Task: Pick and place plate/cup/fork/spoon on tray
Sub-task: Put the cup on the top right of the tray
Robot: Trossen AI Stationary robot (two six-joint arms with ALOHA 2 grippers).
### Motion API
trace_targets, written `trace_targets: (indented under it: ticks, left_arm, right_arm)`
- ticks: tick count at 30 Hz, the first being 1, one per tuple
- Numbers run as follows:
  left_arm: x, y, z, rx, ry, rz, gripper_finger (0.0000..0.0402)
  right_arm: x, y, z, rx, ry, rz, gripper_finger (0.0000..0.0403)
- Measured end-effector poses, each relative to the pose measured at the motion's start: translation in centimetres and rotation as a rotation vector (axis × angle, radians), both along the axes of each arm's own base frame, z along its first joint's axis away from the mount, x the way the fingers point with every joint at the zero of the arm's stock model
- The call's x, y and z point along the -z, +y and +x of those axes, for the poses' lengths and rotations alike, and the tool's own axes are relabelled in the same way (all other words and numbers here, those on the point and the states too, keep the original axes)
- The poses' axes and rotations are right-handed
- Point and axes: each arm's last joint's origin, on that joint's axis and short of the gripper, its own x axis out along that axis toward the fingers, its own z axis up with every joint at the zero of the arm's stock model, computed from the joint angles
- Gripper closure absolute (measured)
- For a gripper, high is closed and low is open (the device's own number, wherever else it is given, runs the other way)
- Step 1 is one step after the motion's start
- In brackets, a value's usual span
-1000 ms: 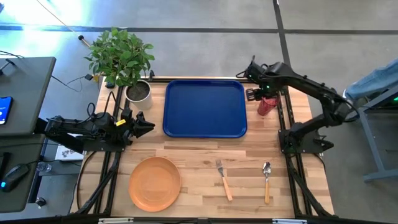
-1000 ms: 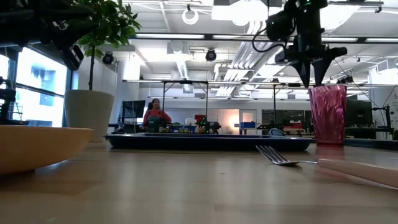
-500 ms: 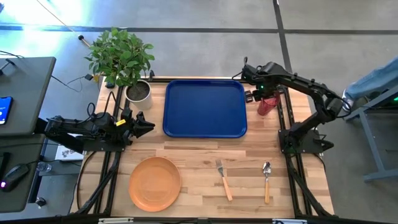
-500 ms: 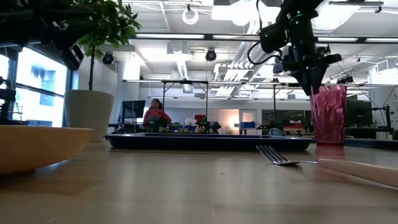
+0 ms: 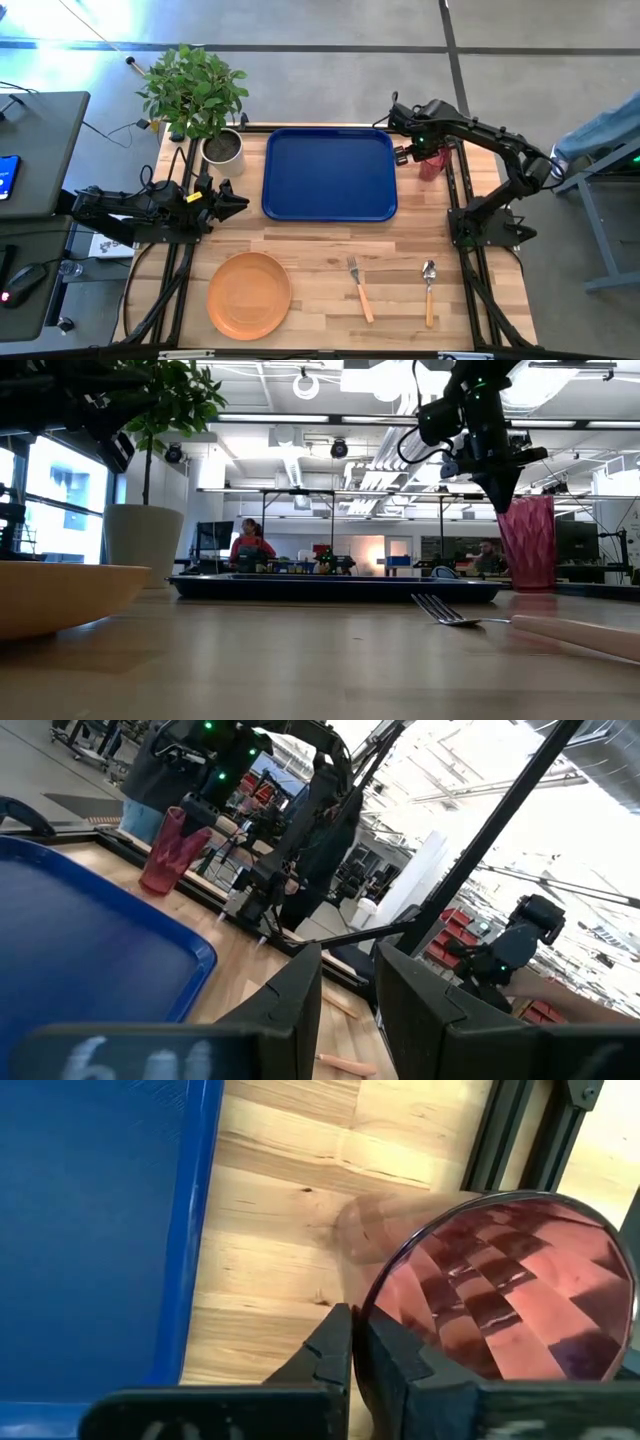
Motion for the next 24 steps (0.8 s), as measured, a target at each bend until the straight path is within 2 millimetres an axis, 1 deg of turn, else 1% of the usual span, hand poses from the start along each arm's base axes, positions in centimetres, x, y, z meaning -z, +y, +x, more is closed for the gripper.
trace_targets:
  ticks: [10,13,17,24]
  left_arm:
    - [0.0,0.0,0.0,-0.001,0.0,0.0,0.0314]
    - [0.0,0.0,0.0,-0.001,0.0,0.0,0.0314]
    - [0.0,0.0,0.0,-0.001,0.003,0.0,0.0314]
    - [0.4,0.0,0.0,0.0,0.037,0.003,0.0314]
  right_arm:
    - [0.0,0.3,0.2,-0.043,-0.007,0.022,0.0401]
    - [-0.5,0.6,0.3,-0.071,0.0,0.026,0.0401]
    - [-2.0,0.8,0.8,-0.096,-0.012,-0.016,0.0402]
    - [-6.3,0.9,1.8,-0.175,-0.095,-0.142,0.0402]
